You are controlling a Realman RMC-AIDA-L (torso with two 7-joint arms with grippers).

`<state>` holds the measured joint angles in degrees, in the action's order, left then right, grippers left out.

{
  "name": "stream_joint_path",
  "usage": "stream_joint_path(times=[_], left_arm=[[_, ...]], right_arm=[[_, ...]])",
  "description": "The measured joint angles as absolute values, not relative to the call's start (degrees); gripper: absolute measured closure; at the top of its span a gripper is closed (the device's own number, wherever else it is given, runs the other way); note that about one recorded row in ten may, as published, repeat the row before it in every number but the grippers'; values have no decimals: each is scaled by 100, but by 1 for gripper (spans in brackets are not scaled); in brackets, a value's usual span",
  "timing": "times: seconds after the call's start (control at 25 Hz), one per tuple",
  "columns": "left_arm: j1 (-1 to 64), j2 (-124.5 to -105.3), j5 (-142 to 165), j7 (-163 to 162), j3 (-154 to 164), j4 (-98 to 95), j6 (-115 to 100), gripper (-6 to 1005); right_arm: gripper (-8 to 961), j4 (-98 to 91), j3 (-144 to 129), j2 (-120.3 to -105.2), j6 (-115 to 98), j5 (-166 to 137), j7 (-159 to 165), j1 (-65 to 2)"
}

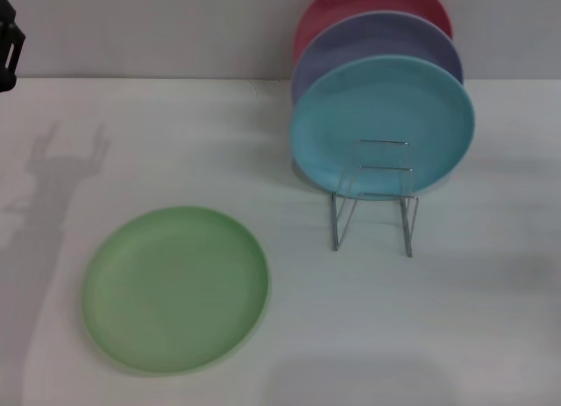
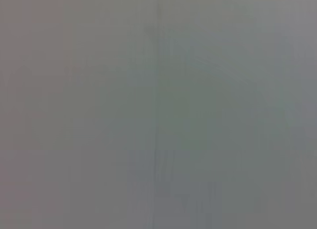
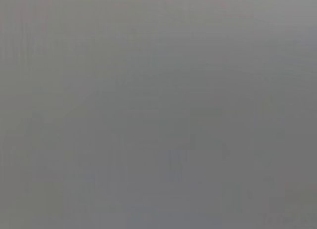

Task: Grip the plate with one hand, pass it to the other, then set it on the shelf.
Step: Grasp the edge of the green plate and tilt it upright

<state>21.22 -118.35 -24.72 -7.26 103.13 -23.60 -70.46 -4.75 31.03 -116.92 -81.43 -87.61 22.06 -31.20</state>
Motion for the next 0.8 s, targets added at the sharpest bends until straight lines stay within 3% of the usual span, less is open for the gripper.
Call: stream_joint_path(times=[0.8], left_arm=[[2101, -11807, -2423, -416, 10193, -2267, -6963, 289]], right_arm=[[298, -425, 3043, -11882, -8167, -8784, 2205, -3026]])
